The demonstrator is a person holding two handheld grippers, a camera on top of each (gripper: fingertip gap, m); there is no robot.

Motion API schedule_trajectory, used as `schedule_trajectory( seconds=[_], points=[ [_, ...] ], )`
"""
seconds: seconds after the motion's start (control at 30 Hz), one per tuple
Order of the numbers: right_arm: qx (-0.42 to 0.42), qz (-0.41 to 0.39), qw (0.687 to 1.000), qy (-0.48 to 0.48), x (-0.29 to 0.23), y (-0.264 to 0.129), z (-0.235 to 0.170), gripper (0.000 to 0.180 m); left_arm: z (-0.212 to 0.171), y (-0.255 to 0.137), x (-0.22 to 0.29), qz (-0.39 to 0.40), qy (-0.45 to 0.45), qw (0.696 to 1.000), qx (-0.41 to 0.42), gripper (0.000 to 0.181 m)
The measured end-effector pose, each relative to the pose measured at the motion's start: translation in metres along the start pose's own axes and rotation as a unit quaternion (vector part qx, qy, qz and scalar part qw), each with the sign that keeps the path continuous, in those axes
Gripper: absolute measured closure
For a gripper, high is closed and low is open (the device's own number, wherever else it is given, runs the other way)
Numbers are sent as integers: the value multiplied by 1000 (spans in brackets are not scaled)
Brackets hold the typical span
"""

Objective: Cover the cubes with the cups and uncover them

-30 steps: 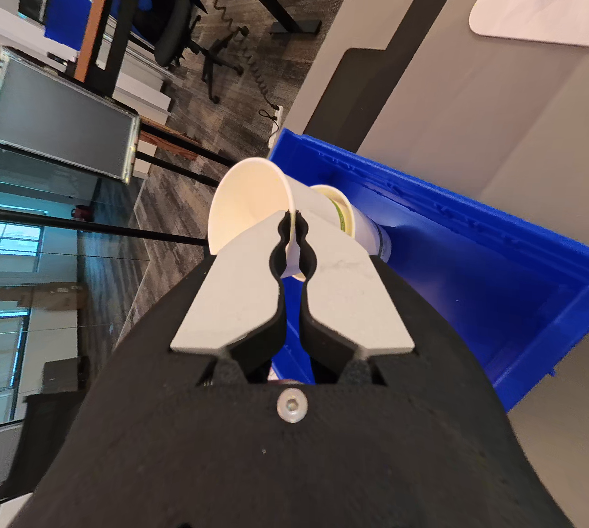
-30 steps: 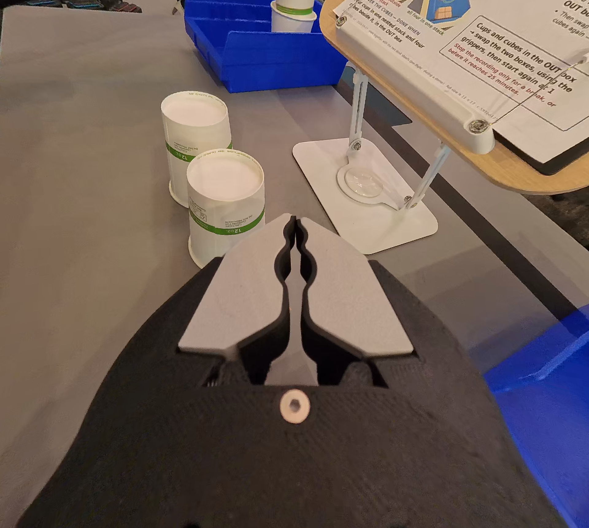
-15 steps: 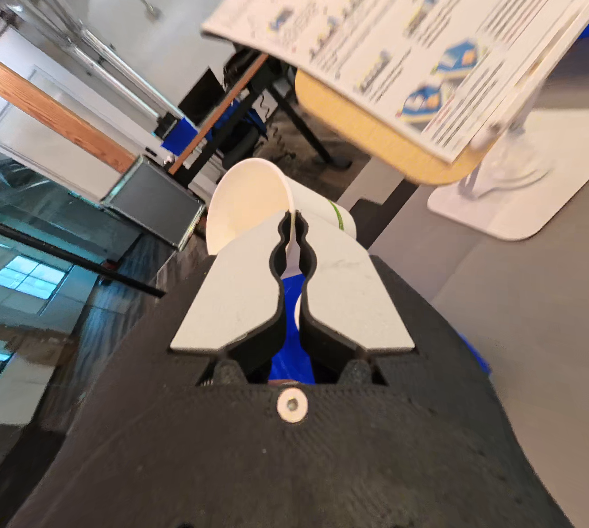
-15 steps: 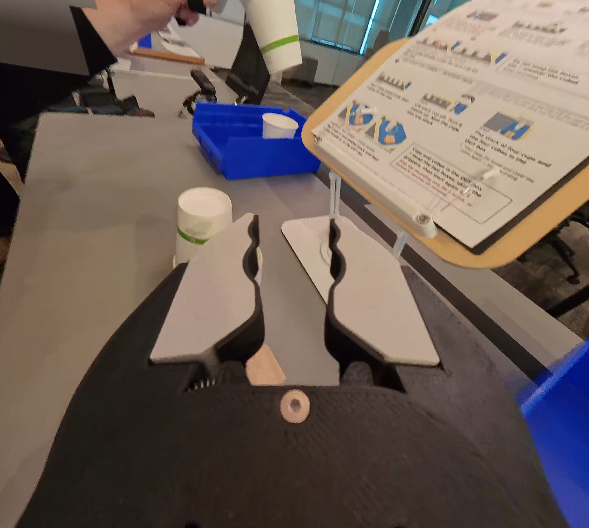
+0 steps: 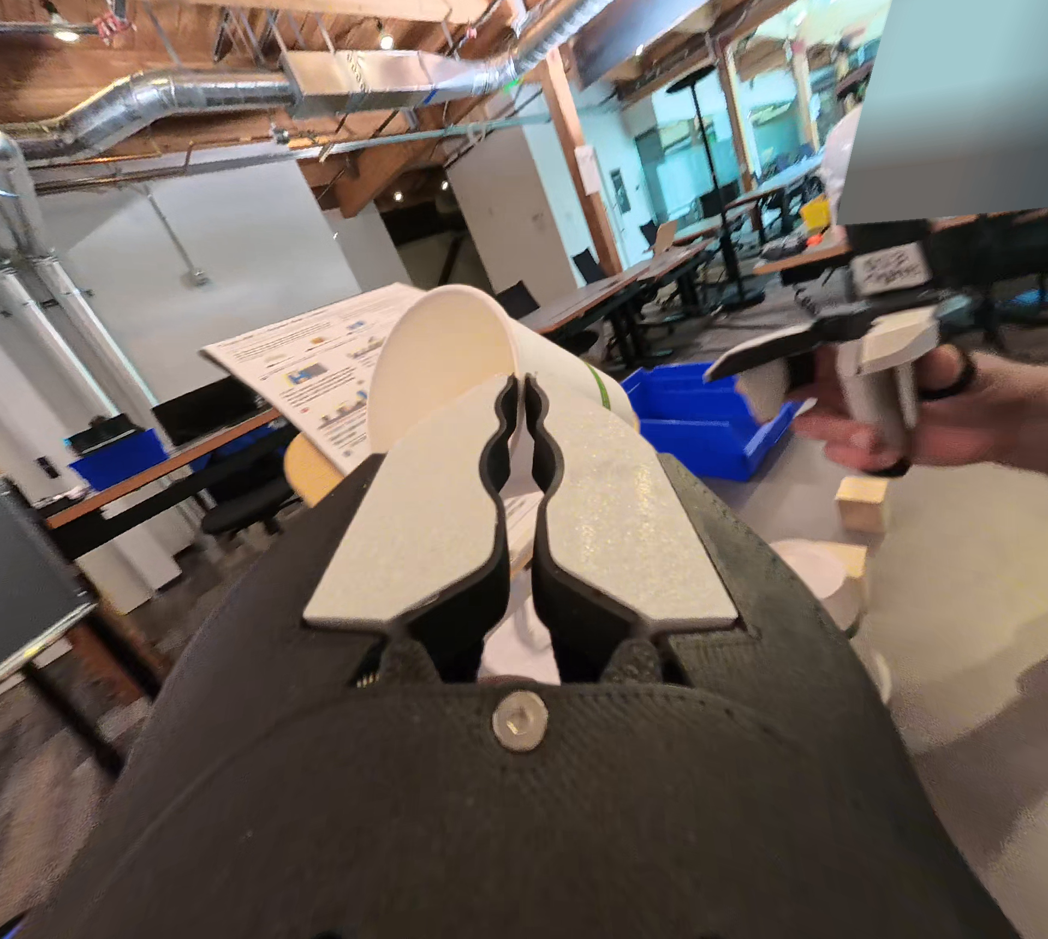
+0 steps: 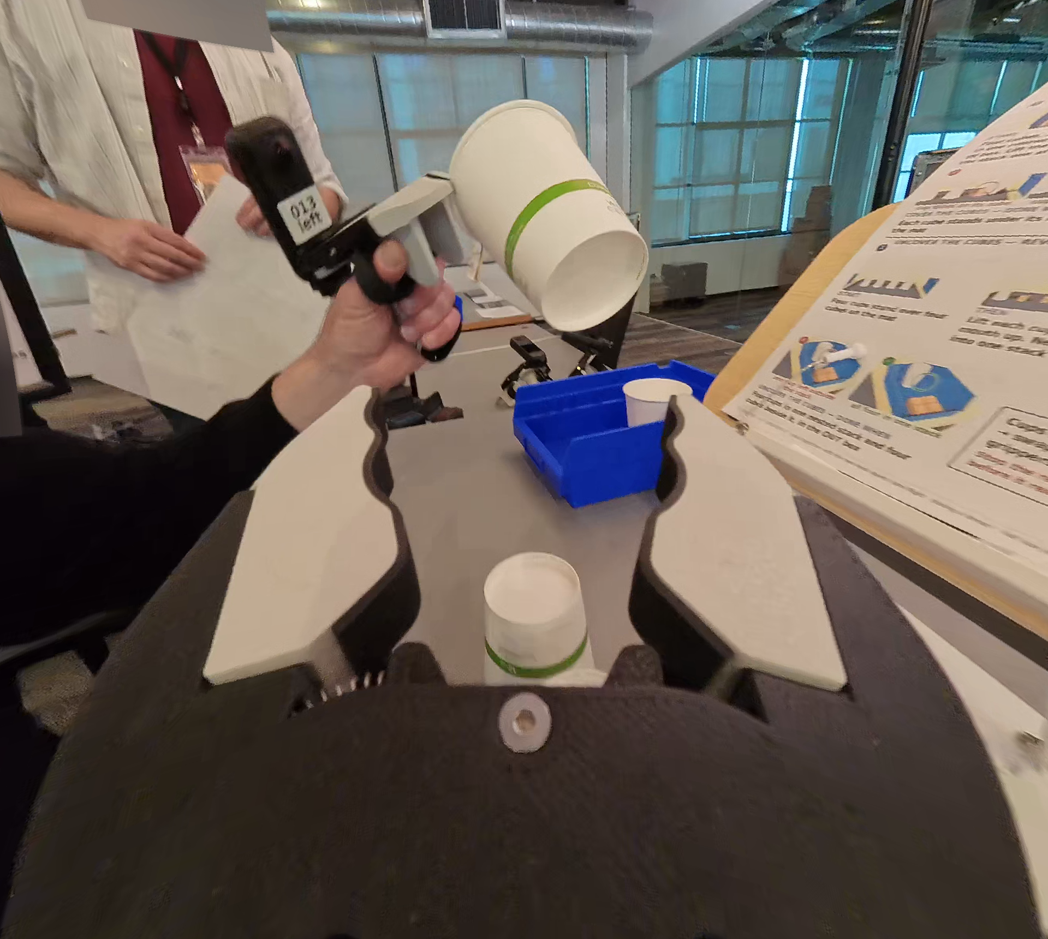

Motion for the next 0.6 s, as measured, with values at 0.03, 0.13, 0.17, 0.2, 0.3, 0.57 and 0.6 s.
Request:
schedule_trajectory(
  seconds=[0.03,0.13,0.17,0.2,0.3,0.57,0.6],
  points=[
    [7,6,1000,8,1,5,0,82,2,2,8,-6,-11,1000,16,178],
    [34,26,999,33,3,15,3,75,6,9,31,-29,-40,998,46,178],
    [44,35,998,40,2,18,4,73,6,12,38,-37,-48,997,52,178],
    [55,40,997,46,2,20,6,72,6,15,44,-44,-52,996,55,178],
    [75,57,993,65,2,25,9,68,6,21,60,-62,-73,993,73,178],
    [108,104,983,109,4,23,10,92,3,33,86,-89,-86,988,88,178],
    [109,108,982,110,4,22,10,97,2,35,87,-92,-88,988,86,178]
  ],
)
Point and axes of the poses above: each gripper's, where its closed fingertips meet, y out along the fingers, z out of its top, x = y × z across the jaws, the point moved 5 cm from there along -y, back along the fingers, and after that the axes turned 6 degrees about -x, right-handed, at the moved point
